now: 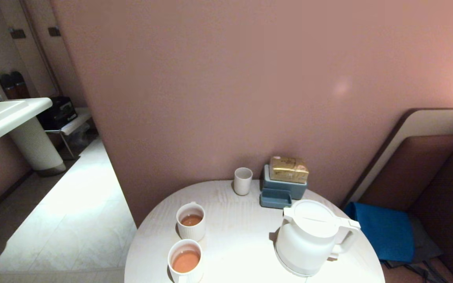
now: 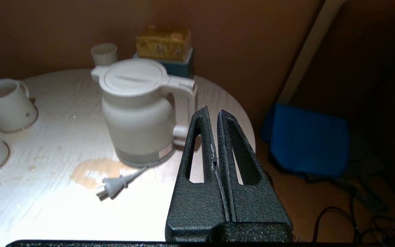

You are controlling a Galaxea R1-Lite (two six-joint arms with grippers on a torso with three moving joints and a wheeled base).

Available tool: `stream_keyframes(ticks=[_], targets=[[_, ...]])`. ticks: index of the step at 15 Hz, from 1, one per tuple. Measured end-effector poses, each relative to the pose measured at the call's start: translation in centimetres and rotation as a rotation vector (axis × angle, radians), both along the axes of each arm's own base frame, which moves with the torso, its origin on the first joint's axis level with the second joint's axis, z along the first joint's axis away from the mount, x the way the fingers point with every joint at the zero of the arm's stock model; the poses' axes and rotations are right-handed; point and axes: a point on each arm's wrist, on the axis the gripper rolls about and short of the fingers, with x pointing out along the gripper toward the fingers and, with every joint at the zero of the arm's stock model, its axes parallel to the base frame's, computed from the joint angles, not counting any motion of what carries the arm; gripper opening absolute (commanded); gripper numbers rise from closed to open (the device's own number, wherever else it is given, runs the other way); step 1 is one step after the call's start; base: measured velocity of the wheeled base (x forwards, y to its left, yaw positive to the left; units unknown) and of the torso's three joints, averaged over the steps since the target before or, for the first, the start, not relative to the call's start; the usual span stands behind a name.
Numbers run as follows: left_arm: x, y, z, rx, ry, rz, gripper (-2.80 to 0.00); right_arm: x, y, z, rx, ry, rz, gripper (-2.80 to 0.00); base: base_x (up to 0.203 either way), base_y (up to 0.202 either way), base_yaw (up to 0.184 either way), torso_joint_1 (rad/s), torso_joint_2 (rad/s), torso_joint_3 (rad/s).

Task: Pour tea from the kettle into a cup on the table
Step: Pick up the kettle

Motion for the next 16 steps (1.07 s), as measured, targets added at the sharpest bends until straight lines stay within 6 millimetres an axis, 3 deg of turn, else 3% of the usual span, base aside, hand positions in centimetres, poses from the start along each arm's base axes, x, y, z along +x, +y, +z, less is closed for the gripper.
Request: stream_keyframes(ticks=[3,5,9,12,16], targets=[[0.0,0.0,0.0,-0.001,0.000,0.000,-2.80,-0.5,0.0,4.4,0.004,-0.051,0.001,-2.80,0.000,0.000,0.000,0.000,0.00,0.000],[0.0,0.0,0.0,0.000,0.000,0.000,-2.80,0.6,0.0,7.6,0.004,-0.009,0.002,-2.80,0.000,0.000,0.000,0.000,0.00,0.000],[0.0,0.0,0.0,0.000,0.000,0.000,-2.80,6.5,0.0,11.5,0.001,0.273,-0.017,-2.80,0.000,0.000,0.000,0.000,0.00,0.000],[0.0,0.0,0.0,0.000,0.000,0.000,-2.80,12.3,0.0,10.7,-0.005,0.650,-0.033,-2.80,0.000,0.000,0.000,0.000,0.00,0.000],[0.0,0.0,0.0,0.000,0.000,0.000,-2.80,18.4,-0.4,6.6,-0.004,1.055,-0.059,-2.80,0.000,0.000,0.000,0.000,0.00,0.000]])
